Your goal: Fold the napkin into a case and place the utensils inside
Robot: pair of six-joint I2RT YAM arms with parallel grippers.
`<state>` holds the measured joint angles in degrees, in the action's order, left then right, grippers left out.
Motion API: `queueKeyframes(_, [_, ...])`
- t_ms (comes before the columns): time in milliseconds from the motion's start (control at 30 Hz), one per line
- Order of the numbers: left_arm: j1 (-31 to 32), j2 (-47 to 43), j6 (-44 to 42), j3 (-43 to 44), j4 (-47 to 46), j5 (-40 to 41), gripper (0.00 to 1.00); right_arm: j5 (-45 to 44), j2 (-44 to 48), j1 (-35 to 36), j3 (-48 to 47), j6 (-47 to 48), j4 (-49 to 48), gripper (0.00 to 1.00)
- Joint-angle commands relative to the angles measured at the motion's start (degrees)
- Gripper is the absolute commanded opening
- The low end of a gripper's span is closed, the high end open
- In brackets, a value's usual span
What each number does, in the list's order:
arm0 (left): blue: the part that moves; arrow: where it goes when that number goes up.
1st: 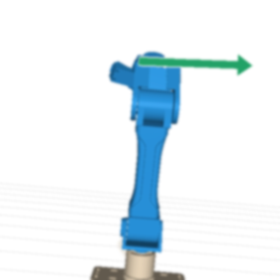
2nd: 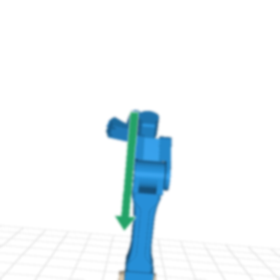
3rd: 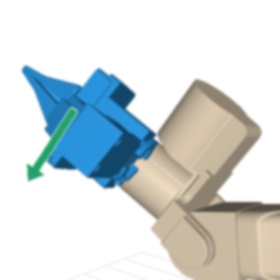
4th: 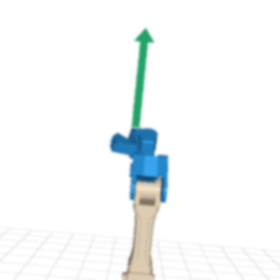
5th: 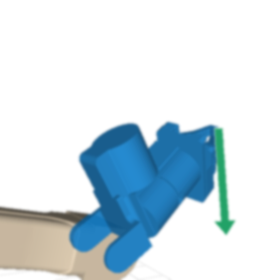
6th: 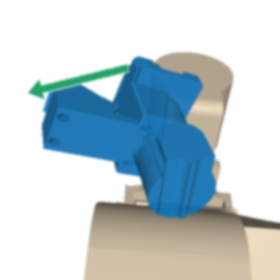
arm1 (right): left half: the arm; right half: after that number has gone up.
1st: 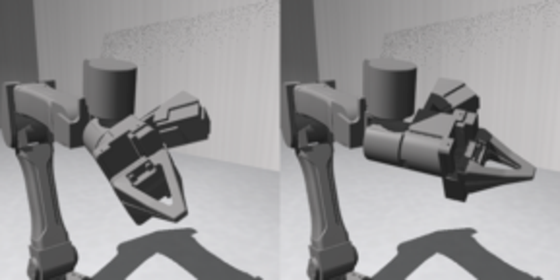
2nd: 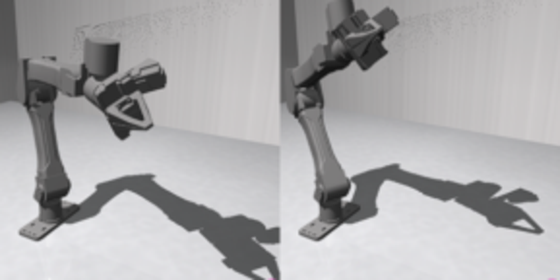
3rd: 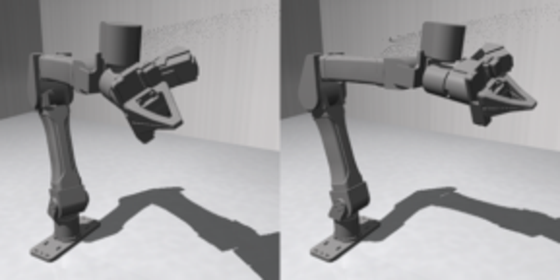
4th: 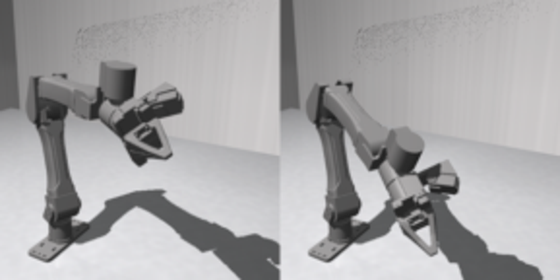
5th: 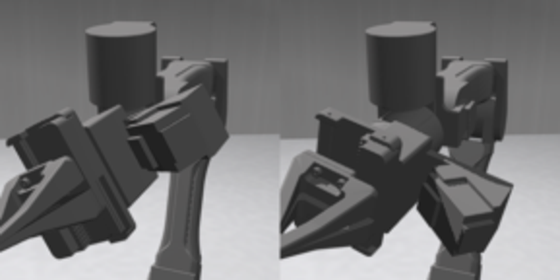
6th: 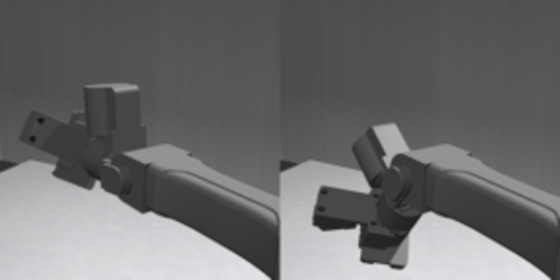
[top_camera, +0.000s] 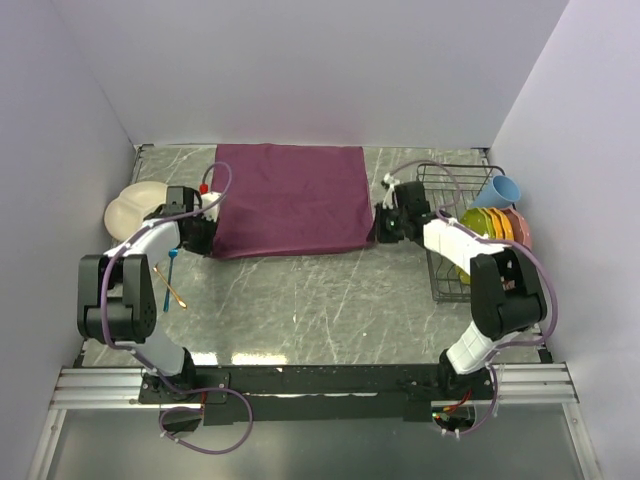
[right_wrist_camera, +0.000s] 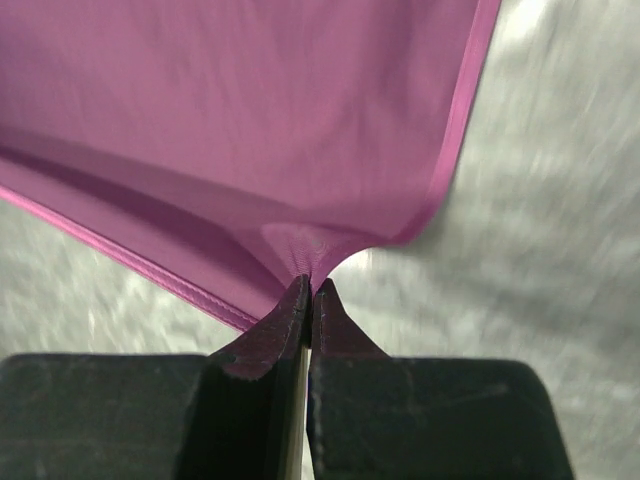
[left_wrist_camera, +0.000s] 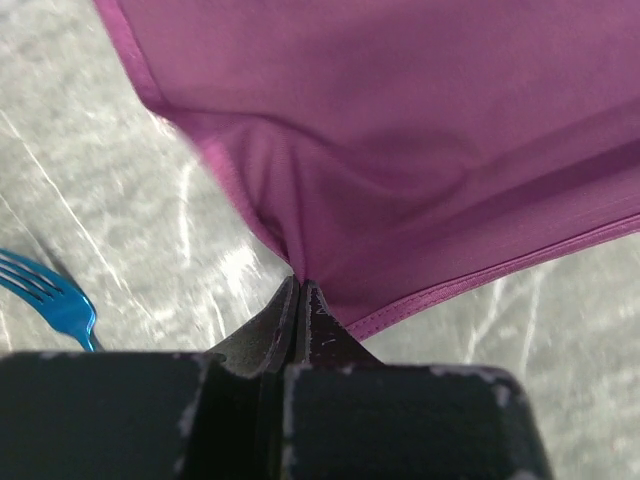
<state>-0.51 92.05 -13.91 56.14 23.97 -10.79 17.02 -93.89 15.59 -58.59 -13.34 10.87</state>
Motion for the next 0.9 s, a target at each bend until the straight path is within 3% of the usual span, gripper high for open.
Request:
queueKeyframes(0, [-0.54,-5.56,-5.59,-1.64,5.73,-1.86,0.01,1.18,6.6,-0.04,4.97,3.85,6.35,0.0])
queueKeyframes(400, [-0.54,-14.87,-16.58,-7.62,22.86,0.59,0.01,-0.31,13.82,5.23,8.76,9.04,14.7,0.0])
queueKeyframes(533, [-0.45,-21.46,-20.45,-10.0,26.12,2.61,0.17,1.7,10.66,6.29,3.32,9.56,23.56,0.02])
queueKeyframes(567, [-0.54,-22.17,-21.85,-9.91,27.26,2.26,0.26,2.75,9.35,6.64,0.96,10.52,28.71,0.06])
queueKeyframes(633, [-0.54,-24.01,-22.82,-8.95,29.63,1.91,0.43,4.6,8.72,7.08,-1.34,12.28,33.84,0.29])
queueKeyframes(667, [-0.63,-24.63,-23.09,-8.33,30.52,1.04,0.53,5.56,8.72,7.43,-1.88,14.73,38.39,0.47])
queueKeyframes(733, [-0.54,-25.69,-23.7,-6.06,32.97,-0.28,0.6,7.5,9.16,7.52,-3.63,17.03,44.02,0.63])
queueKeyframes(767, [-0.63,-25.95,-23.79,-5.17,33.42,-0.81,0.63,7.77,9.77,7.43,-4.42,19.12,45.45,0.78])
queueKeyframes(867, [-0.72,-26.4,-22.57,-2.09,33.43,-3.36,0.64,8.12,10.21,6.99,-8.55,21.77,48.71,0.87])
